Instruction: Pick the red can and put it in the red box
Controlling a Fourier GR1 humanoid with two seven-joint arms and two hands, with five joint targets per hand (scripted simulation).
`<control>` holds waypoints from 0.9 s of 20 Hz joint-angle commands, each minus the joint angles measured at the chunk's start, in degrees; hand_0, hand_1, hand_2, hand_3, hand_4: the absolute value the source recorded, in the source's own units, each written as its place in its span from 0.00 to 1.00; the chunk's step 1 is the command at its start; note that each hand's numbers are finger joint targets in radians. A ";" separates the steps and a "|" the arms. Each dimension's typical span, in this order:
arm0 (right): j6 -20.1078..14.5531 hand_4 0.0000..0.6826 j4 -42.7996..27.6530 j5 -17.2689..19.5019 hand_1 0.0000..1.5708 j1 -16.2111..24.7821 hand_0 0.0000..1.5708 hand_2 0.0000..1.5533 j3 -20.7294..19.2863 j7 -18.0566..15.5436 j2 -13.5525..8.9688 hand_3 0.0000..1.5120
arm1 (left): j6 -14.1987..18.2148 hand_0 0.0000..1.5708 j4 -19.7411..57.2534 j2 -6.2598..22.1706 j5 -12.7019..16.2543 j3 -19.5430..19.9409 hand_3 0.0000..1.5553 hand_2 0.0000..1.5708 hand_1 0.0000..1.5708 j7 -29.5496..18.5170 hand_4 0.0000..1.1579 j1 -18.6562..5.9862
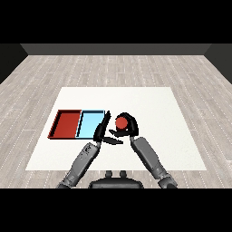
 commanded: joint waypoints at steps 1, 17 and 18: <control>-0.43 0.91 3.23 -3.22 0.90 -3.02 0.90 0.92 2.36 -1.96 0.02 0.92 | 4.01 0.00 -2.61 0.00 -0.34 -4.05 0.00 0.00 0.00 1.08 0.00 1.85; -5.16 0.85 -1.54 -4.58 0.93 -2.55 0.93 0.93 7.95 -0.61 0.01 0.92 | 4.71 0.00 3.43 0.01 1.68 -5.44 0.00 0.00 0.00 2.01 0.00 -4.59; -8.25 0.81 -4.25 -5.40 0.92 -4.52 0.92 0.93 11.00 2.56 0.01 0.92 | 5.84 0.00 6.47 0.01 4.87 -5.35 0.00 0.00 0.00 3.31 0.00 -9.53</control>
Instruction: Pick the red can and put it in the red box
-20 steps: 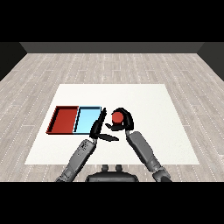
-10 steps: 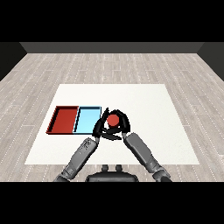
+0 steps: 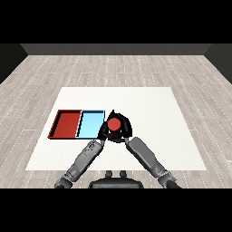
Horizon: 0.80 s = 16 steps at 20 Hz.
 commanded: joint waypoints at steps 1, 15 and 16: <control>-1.81 0.80 -1.06 -0.99 0.93 1.99 0.93 0.93 3.83 -2.74 0.36 0.92 | -2.29 0.00 6.73 -0.56 3.73 0.48 0.00 0.00 0.00 -3.18 0.00 -4.27; 1.89 0.82 1.58 -2.92 0.94 -1.12 0.94 0.93 0.20 -4.36 0.32 0.92 | 8.63 1.00 -1.23 0.45 -3.47 -2.49 0.89 0.96 1.00 6.89 0.82 -0.47; 2.66 0.82 -3.06 -0.42 0.94 1.29 0.94 0.92 0.06 -1.84 0.33 0.92 | 13.38 1.00 3.52 -0.50 -1.96 -5.00 0.86 0.94 1.00 6.19 0.77 -6.11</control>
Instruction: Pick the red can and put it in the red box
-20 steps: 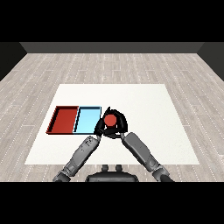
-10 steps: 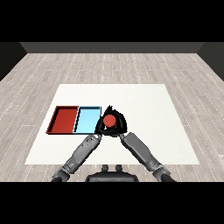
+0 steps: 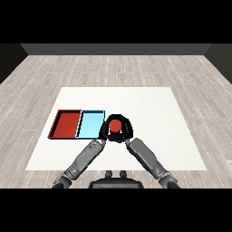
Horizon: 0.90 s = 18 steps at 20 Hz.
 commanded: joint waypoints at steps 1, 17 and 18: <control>-3.24 0.82 0.62 -2.62 0.94 -6.14 0.94 0.93 1.42 2.66 0.96 0.92 | 0.81 1.00 3.89 -1.78 1.40 0.18 0.84 0.92 1.00 -1.53 0.76 -2.90; 3.63 0.00 -3.49 -0.03 0.00 -0.15 0.00 0.00 0.03 1.60 0.96 0.00 | 3.59 1.00 0.52 -1.79 2.40 -0.97 0.96 1.00 1.00 -3.02 0.98 -1.00; 3.72 0.00 -3.58 0.05 0.00 -0.10 0.00 0.00 -0.06 1.69 0.96 0.00 | 3.62 1.00 0.60 -1.79 2.48 -1.00 0.96 1.00 1.00 -3.09 0.98 -1.05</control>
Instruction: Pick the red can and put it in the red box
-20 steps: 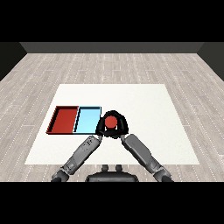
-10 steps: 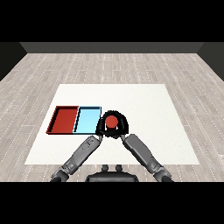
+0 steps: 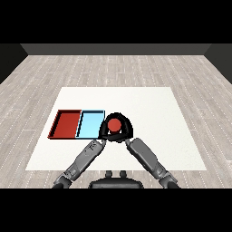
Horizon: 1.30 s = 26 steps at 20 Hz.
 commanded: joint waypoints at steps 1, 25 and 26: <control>1.51 0.00 -0.44 0.38 0.00 -0.04 0.00 0.00 0.15 -0.65 1.00 0.00 | 0.21 1.00 2.05 -1.67 1.38 -0.93 0.96 1.00 1.00 -0.04 0.98 -1.16; 3.05 0.00 -20.67 5.88 0.00 4.43 0.00 0.00 -16.29 6.68 -5.45 0.00 | -4.09 1.00 -0.14 0.85 -0.84 5.16 0.94 0.99 1.00 -1.50 0.97 3.93; 3.93 0.00 -23.86 4.84 0.00 9.17 0.00 0.00 -17.68 5.92 -8.24 0.00 | -1.32 1.00 -0.81 0.71 -2.86 3.27 0.94 1.00 1.00 -1.03 0.98 5.39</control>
